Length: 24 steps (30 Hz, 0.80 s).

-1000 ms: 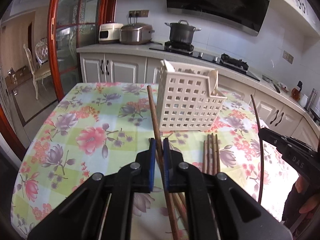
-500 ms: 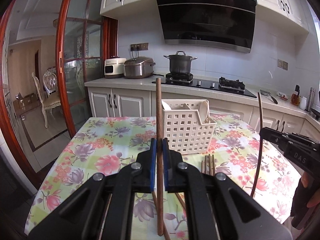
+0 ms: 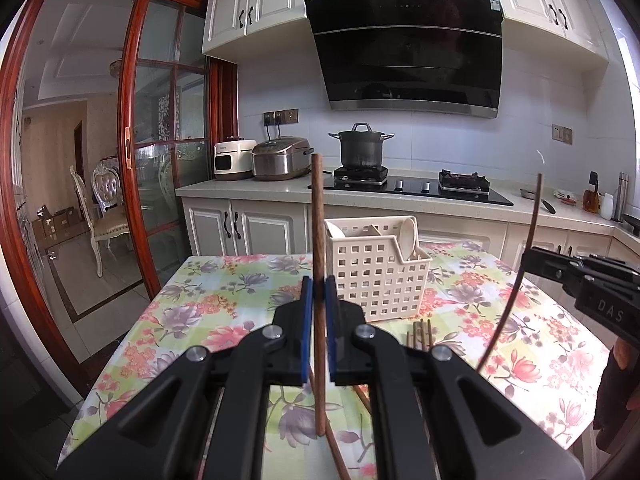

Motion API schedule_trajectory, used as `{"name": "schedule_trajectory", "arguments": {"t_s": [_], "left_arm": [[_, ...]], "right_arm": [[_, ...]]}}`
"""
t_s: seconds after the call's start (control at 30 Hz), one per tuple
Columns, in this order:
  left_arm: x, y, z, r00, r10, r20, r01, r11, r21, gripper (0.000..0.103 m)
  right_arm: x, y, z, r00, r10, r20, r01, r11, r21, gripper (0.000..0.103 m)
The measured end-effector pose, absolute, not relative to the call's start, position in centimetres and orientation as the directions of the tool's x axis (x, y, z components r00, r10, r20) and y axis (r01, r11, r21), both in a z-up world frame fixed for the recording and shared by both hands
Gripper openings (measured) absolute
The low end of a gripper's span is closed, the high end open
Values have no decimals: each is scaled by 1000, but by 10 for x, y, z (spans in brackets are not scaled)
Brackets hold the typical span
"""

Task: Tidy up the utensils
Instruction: 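Lift the chopsticks upright with both tools and carry them over the caddy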

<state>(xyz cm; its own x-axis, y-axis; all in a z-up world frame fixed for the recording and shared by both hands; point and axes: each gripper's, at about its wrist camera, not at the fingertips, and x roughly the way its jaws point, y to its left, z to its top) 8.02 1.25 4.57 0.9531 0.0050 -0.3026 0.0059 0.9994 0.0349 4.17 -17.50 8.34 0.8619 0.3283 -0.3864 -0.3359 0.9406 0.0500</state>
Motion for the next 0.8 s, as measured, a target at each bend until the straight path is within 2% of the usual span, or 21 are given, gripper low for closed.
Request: {"name": "schedule_trajectory", "arguments": {"t_s": [0.8], "left_arm": [[83,10,60,967,10,-255,2,999,48,6]], "right_arm": [[42,-178,96,880,315,-354,-324,945,35,6]]}}
